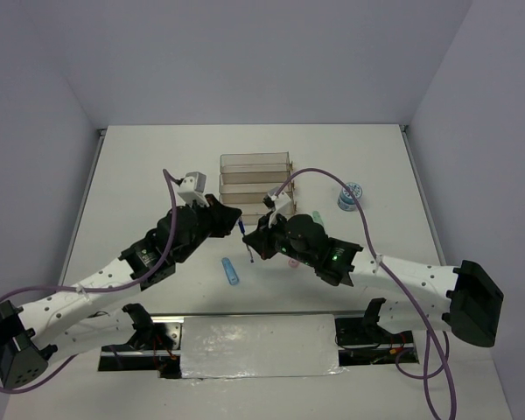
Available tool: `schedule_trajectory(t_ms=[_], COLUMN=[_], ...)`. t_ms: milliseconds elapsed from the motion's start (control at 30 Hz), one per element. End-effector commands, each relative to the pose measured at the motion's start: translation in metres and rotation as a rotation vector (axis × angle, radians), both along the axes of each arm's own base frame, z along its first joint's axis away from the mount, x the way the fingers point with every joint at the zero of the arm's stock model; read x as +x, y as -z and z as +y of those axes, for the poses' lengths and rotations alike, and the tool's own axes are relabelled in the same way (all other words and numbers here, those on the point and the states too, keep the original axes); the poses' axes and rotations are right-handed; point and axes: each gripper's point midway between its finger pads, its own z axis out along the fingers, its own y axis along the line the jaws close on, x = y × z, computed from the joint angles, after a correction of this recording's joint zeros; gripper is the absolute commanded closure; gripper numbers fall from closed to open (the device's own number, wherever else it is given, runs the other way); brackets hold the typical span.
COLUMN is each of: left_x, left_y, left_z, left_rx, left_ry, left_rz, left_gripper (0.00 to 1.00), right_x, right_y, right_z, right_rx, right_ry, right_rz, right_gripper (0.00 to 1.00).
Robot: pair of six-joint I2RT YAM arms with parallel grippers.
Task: Sort the stationery into containers
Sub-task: Close the pen cap on the pen.
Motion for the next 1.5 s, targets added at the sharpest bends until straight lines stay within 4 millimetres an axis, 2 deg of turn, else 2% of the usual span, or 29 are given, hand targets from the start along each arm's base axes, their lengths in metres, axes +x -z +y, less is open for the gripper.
schedule_trajectory(t_ms=[0, 200, 567, 633, 667, 700, 733, 767, 833, 867, 933, 967, 1000, 1033, 1133, 1167, 1233, 1267, 1300, 1333, 1367, 1400, 1433, 1467], left_x=[-0.011, -0.013, -0.020, -0.020, -0.020, -0.019, -0.015, -0.014, -0.008, -0.007, -0.006, -0.004, -0.004, -0.002, 0.003, 0.006, 0.010, 0.012, 0.013, 0.013, 0.013, 0.013, 0.010, 0.008], left_y=[0.010, 0.017, 0.027, 0.029, 0.030, 0.023, 0.019, 0.009, -0.003, -0.019, -0.027, -0.040, -0.042, -0.051, -0.060, -0.076, -0.084, -0.104, -0.103, -0.122, -0.128, -0.123, -0.134, -0.134], left_z=[-0.009, -0.015, -0.020, -0.020, -0.018, -0.017, -0.012, -0.008, 0.003, 0.006, 0.013, 0.016, 0.019, 0.022, 0.030, 0.035, 0.042, 0.050, 0.058, 0.066, 0.075, 0.091, 0.101, 0.108], left_rx=[-0.059, -0.074, -0.095, -0.093, -0.083, -0.085, -0.071, -0.066, -0.039, -0.045, -0.020, -0.032, -0.027, -0.034, -0.035, -0.050, -0.038, -0.057, -0.029, -0.042, -0.030, 0.029, 0.033, 0.061], left_ry=[0.050, 0.067, 0.111, 0.107, 0.103, 0.097, 0.070, 0.054, 0.003, -0.012, -0.031, -0.048, -0.058, -0.077, -0.127, -0.157, -0.197, -0.239, -0.271, -0.306, -0.341, -0.401, -0.427, -0.441], left_rz=[0.041, 0.060, 0.072, 0.077, 0.081, 0.072, 0.057, 0.046, 0.017, -0.005, -0.019, -0.040, -0.040, -0.058, -0.056, -0.075, -0.075, -0.099, -0.083, -0.098, -0.097, -0.086, -0.102, -0.104], left_gripper=[1.00, 1.00, 1.00, 1.00, 1.00, 1.00, 1.00, 1.00, 1.00, 0.95, 0.89, 0.70, 0.60, 0.44, 0.05, 0.01, 0.01, 0.01, 0.01, 0.01, 0.01, 0.01, 0.01, 0.01], right_x=[0.015, 0.020, 0.041, 0.040, 0.029, 0.025, 0.020, 0.010, 0.004, -0.001, -0.004, -0.005, -0.006, -0.005, 0.001, 0.004, 0.008, 0.010, 0.016, 0.023, 0.028, 0.039, 0.044, 0.053], right_y=[-0.096, -0.110, -0.144, -0.138, -0.126, -0.122, -0.102, -0.093, -0.073, -0.068, -0.061, -0.060, -0.059, -0.058, -0.048, -0.045, -0.035, -0.031, -0.023, -0.020, -0.016, -0.012, -0.010, -0.008], right_z=[0.008, 0.009, -0.004, 0.000, 0.009, 0.013, 0.017, 0.022, 0.024, 0.026, 0.025, 0.025, 0.025, 0.025, 0.026, 0.026, 0.028, 0.028, 0.027, 0.025, 0.023, 0.020, 0.018, 0.014], right_rx=[0.243, 0.275, 0.294, 0.269, 0.251, 0.242, 0.212, 0.202, 0.175, 0.169, 0.176, 0.179, 0.178, 0.174, 0.144, 0.136, 0.105, 0.087, 0.056, 0.019, -0.011, -0.060, -0.123, -0.175], right_ry=[0.033, 0.052, 0.052, 0.023, -0.055, -0.091, -0.122, -0.171, -0.189, -0.195, -0.196, -0.196, -0.196, -0.188, -0.164, -0.155, -0.143, -0.138, -0.123, -0.109, -0.106, -0.106, -0.141, -0.136], right_rz=[-0.157, -0.177, -0.229, -0.244, -0.238, -0.252, -0.234, -0.225, -0.201, -0.191, -0.179, -0.171, -0.165, -0.161, -0.139, -0.132, -0.117, -0.120, -0.114, -0.136, -0.147, -0.155, -0.210, -0.229], right_gripper=[1.00, 1.00, 1.00, 1.00, 1.00, 1.00, 1.00, 1.00, 1.00, 1.00, 1.00, 1.00, 1.00, 1.00, 1.00, 1.00, 1.00, 1.00, 1.00, 1.00, 1.00, 1.00, 1.00, 1.00])
